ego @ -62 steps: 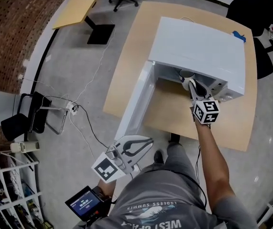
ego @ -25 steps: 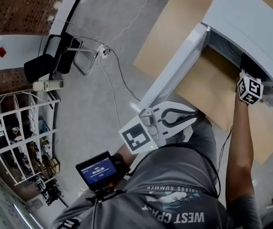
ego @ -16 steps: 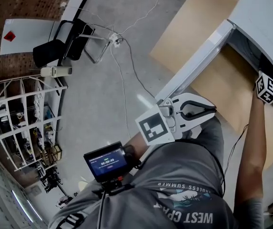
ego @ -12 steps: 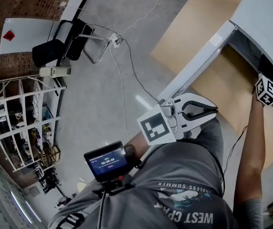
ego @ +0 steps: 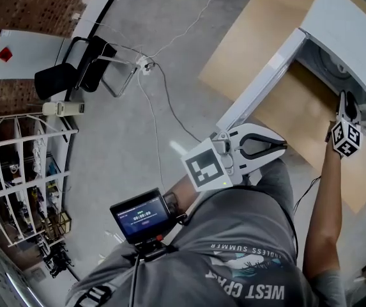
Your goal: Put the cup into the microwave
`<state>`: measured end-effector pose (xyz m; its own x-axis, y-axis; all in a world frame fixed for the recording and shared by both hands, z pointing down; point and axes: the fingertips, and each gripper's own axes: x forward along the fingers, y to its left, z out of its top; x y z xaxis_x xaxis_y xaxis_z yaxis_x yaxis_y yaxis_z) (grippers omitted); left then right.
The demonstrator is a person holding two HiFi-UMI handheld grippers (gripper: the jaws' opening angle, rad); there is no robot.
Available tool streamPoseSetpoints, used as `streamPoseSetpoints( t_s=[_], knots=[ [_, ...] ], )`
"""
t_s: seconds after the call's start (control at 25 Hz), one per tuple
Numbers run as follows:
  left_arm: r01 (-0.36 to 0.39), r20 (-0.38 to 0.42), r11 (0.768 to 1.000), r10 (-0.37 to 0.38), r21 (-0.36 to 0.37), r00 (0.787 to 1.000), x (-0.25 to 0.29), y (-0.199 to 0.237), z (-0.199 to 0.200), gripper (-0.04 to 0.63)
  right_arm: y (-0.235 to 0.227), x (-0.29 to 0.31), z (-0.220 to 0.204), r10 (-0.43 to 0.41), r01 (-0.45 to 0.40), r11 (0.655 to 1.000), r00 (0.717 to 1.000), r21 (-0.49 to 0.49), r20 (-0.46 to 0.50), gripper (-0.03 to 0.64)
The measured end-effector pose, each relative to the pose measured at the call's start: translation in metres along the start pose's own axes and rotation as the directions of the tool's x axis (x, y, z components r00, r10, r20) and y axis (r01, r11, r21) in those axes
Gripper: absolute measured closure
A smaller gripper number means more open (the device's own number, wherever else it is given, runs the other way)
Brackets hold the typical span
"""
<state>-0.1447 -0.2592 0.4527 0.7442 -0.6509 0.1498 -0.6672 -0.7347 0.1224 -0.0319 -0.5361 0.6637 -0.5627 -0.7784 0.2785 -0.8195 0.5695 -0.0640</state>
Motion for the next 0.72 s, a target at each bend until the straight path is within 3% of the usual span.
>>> streamPoseSetpoints(
  t_s=[0.2,0.48,0.72],
  knots=[
    [0.024,0.039,0.999,-0.026,0.031,0.999,-0.013,-0.023,0.009,0.568,0.024,-0.050,0.009,0.076,-0.076,0.997,0.997,0.034,-0.006,0.598],
    [0.080,0.074,0.995,-0.084,0.061,0.994,-0.021,-0.057,0.015,0.568,0.075,-0.133,0.045,0.257,-0.257,0.965,0.966,0.047,-0.005,0.598],
    [0.133,0.086,0.987,-0.141,0.096,0.986,-0.043,-0.086,0.021,0.568,0.125,-0.214,0.086,0.298,-0.298,0.955,0.955,0.008,0.012,0.598]
  ],
)
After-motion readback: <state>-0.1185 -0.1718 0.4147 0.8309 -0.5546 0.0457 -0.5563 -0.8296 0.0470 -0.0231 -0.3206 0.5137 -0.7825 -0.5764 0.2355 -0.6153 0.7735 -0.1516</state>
